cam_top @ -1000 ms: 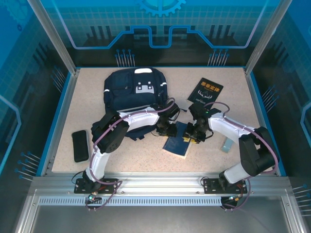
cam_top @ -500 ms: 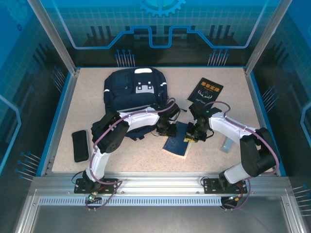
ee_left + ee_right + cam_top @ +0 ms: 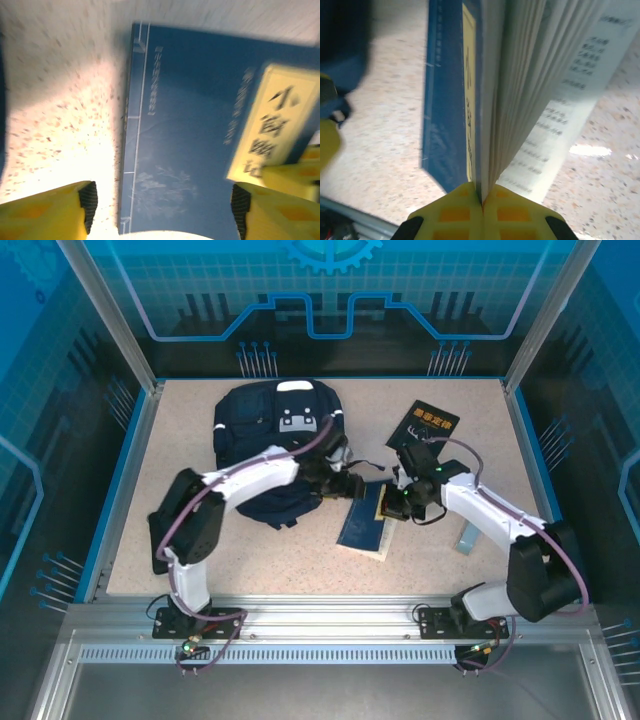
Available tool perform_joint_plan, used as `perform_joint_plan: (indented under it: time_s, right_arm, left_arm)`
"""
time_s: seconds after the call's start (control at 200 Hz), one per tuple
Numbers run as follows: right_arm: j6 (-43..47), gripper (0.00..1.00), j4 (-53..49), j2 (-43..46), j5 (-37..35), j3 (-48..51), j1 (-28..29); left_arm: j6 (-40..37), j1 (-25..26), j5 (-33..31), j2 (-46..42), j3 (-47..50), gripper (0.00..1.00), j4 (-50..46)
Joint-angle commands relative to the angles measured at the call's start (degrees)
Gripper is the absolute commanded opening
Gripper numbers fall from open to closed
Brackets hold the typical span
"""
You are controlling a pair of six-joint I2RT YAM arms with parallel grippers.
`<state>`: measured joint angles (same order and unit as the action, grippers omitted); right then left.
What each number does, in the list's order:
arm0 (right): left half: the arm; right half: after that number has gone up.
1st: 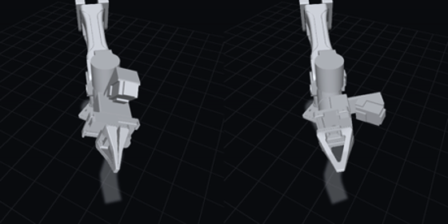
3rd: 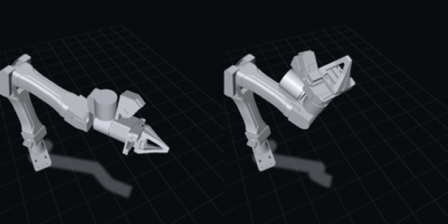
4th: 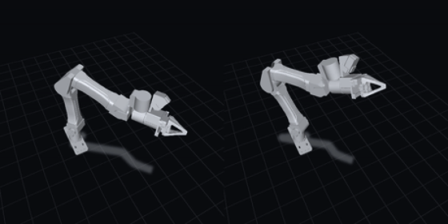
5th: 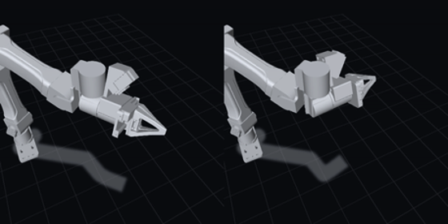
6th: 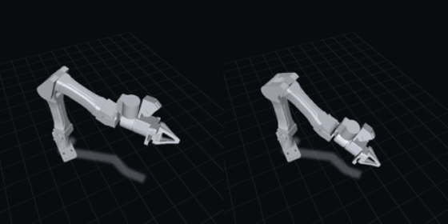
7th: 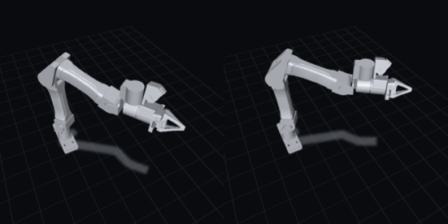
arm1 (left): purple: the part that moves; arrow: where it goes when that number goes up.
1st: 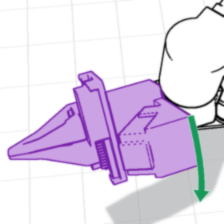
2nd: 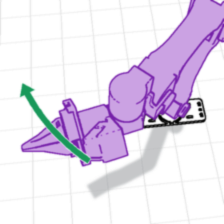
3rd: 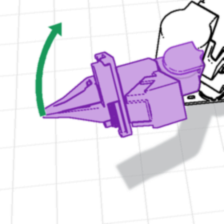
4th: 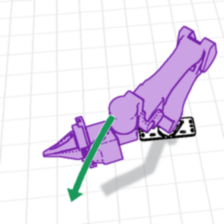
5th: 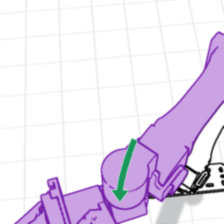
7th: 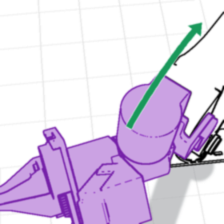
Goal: Pack the student bag
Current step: Pick up the book from the center of the table.
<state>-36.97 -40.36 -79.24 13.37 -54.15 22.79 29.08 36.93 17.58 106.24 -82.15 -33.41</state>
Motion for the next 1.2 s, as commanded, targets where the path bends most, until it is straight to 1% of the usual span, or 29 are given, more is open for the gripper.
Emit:
perform_joint_plan:
  time_s: [0.0, 0.195, 0.205, 0.22, 0.34, 0.55, 0.64, 0.825, 0.9, 0.961, 1.001, 1.026, 1.051, 1.156, 1.196]
  right_arm:
    - [8.7, 0.00, 3.7, 3.1, 8.5, -3.3, -1.4]
    - [11.1, 0.00, 6.8, 4.0, 20.3, -7.0, -2.6]
    - [11.2, 0.00, 7.0, 4.0, 20.8, -7.3, -2.6]
    - [11.3, 0.00, 7.2, 3.9, 21.7, -7.7, -2.6]
    - [11.6, 0.00, 8.4, 2.0, 26.9, -10.9, -2.7]
    - [11.6, 0.00, 9.1, -3.5, 32.5, -16.5, -3.1]
    - [11.6, 0.00, 9.2, -5.5, 34.0, -18.2, -3.5]
    - [10.7, 0.00, 10.2, -7.8, 37.0, -19.7, -4.2]
    - [10.8, 0.00, 10.1, -8.2, 37.1, -20.1, -4.4]
    - [10.5, 0.00, 9.9, -8.5, 37.0, -20.4, -4.7]
    - [10.6, 0.00, 9.7, -8.7, 36.9, -20.7, -4.9]
    - [10.6, 0.00, 9.5, -8.9, 36.7, -21.0, -5.0]
    - [10.5, 0.00, 9.1, -9.1, 36.6, -21.2, -5.1]
    - [10.2, 0.00, 8.4, -9.9, 36.1, -22.1, -5.4]
    - [9.8, 0.00, 8.6, -10.0, 36.0, -22.3, -5.5]
  left_arm:
    - [1.9, -4.2, 7.1, -5.6, 3.0, 0.79, 3.1]
    - [4.0, -11.1, 12.9, -11.6, 10.2, 0.92, 9.6]
    - [4.0, -11.5, 13.2, -11.9, 10.5, 0.97, 9.9]
    - [4.0, -11.8, 13.6, -12.2, 10.9, 0.98, 10.4]
    - [4.4, -14.3, 16.6, -15.3, 14.1, 0.99, 14.9]
    - [8.9, -16.7, 23.8, -18.1, 18.7, 0.99, 24.9]
    - [9.2, -17.1, 25.2, -19.4, 19.6, 0.98, 26.9]
    - [9.1, -17.8, 25.7, -20.8, 21.0, 0.96, 28.6]
    - [9.7, -18.2, 26.7, -21.2, 21.6, 0.91, 30.0]
    - [10.6, -18.4, 27.5, -22.0, 22.5, 0.84, 32.0]
    - [11.0, -18.6, 27.9, -22.5, 23.1, 0.74, 33.4]
    - [11.3, -18.6, 28.3, -22.9, 23.5, 0.66, 34.5]
    - [11.7, -18.7, 28.5, -23.3, 24.0, 0.61, 35.6]
    - [12.3, -18.9, 28.3, -25.3, 25.4, 0.46, 38.2]
    - [12.6, -19.0, 28.1, -25.9, 25.8, 0.43, 38.8]
